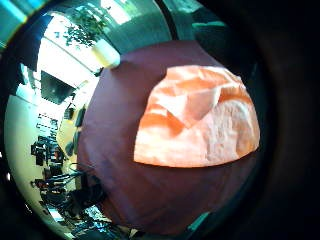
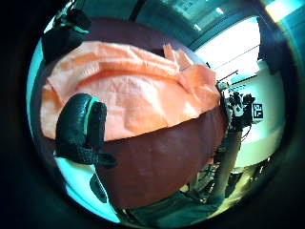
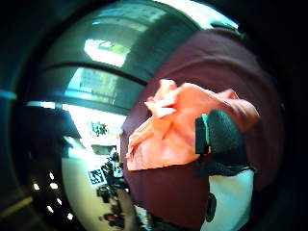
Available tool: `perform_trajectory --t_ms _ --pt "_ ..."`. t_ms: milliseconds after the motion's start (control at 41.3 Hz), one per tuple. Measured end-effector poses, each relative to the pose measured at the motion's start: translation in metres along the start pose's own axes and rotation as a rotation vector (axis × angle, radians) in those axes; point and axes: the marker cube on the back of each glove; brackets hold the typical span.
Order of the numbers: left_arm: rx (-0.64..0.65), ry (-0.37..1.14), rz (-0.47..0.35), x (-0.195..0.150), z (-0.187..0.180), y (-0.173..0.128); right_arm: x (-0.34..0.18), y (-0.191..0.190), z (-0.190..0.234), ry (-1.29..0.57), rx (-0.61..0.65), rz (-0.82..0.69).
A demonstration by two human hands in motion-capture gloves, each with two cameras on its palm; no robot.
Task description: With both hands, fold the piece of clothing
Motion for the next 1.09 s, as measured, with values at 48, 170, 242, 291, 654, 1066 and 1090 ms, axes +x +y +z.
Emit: perform_trajectory --t_ms 48,170,242,291,654,1066,1090 --pt "0.046 -0.051 0.007 -0.004 0.015 -0.008 0.003 0.014 -0.001 -0.032 -0.053 0.05" --pt "-0.003 -0.074 0.039 0.003 0.042 -0.009 0.006 0.017 0.007 -0.091 -0.106 0.126" --pt "-0.016 -0.054 0.06 0.012 0.059 -0.016 -0.005 0.02 0.021 -0.23 -0.244 0.125" --pt "-0.003 -0.072 0.053 0.011 0.065 -0.024 -0.01 0.018 0.027 -0.304 -0.274 0.11" --pt "-0.287 0.056 0.003 0.011 0.093 -0.01 -0.009 0.02 0.038 -0.516 -0.257 0.383" --pt "-0.459 0.187 -0.032 -0.007 0.004 -0.023 -0.121 0.022 -0.026 -0.68 -0.139 0.103" --pt "-0.443 0.194 -0.035 -0.012 -0.011 -0.026 -0.136 0.027 -0.033 -0.697 -0.141 0.054"
